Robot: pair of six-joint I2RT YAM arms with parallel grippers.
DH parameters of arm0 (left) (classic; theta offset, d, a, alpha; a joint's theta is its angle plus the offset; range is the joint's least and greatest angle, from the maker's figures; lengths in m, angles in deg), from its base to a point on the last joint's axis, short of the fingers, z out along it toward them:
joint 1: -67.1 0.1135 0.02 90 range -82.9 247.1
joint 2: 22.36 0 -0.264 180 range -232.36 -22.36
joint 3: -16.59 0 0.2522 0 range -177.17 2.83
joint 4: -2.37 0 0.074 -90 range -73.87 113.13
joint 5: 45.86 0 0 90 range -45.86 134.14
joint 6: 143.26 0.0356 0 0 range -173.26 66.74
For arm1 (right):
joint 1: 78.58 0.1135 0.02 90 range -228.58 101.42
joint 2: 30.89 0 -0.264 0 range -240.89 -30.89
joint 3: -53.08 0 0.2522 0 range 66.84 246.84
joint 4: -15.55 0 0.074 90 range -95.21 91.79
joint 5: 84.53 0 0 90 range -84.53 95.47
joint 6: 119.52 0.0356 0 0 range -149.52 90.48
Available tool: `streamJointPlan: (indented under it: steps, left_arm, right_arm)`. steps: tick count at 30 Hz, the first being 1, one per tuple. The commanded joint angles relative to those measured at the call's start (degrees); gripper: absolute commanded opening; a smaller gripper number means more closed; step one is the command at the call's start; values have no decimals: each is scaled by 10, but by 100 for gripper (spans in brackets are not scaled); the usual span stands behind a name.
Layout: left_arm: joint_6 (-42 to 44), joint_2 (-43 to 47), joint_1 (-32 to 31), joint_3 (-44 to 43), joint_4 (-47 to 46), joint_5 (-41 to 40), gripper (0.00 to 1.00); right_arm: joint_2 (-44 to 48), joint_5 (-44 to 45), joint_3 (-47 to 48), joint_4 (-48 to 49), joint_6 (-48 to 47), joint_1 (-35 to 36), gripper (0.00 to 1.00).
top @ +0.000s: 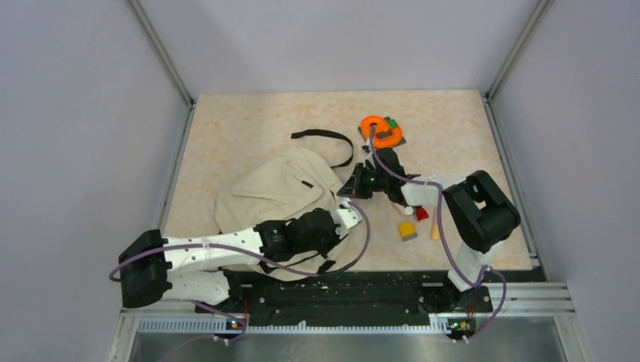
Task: Pack the student bag
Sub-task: Zip the student bag at the center of the board.
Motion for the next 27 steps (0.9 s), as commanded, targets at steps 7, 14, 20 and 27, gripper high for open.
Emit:
streamJointPlan:
  steps: [7,14,20,27]
  left_arm:
    - [-55,56,-18,-27,92,46,0]
    - [-89,71,-22,-31,122,38,0]
    - [-102,74,-22,-46,78,-5,0]
    - [-102,77,-20,-77,44,-77,0]
  right_arm:
    - [-49,124,108,1,-54,-61,0]
    - [-49,100,139,-25,-90,-75,0]
    - [25,34,98,-48,-115,-81,56]
    - [180,-4,-56,-33,-97,-80,73]
